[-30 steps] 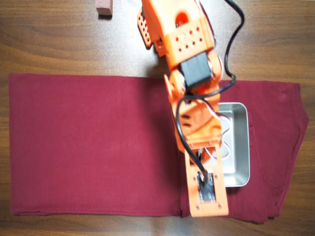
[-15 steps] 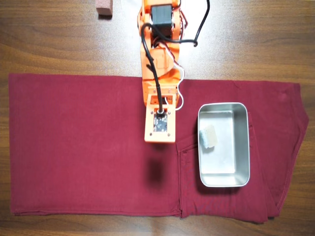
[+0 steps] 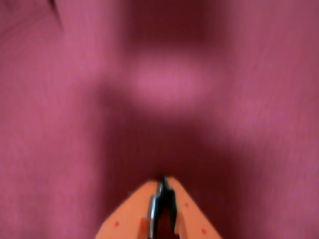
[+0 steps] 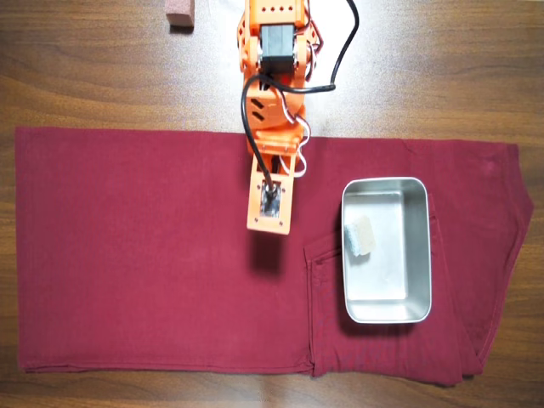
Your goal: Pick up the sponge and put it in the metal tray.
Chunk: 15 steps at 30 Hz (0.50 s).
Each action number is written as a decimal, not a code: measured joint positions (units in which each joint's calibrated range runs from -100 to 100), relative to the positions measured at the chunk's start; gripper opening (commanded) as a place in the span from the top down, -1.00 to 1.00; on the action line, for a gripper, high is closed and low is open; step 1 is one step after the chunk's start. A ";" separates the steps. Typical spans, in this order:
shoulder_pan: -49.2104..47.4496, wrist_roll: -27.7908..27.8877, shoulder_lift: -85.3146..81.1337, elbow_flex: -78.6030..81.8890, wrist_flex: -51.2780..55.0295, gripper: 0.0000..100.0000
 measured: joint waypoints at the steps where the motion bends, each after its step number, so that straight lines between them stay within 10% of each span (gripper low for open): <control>1: -0.10 -0.10 -0.78 0.00 5.92 1.00; 15: -0.10 0.20 -0.87 0.00 9.48 1.00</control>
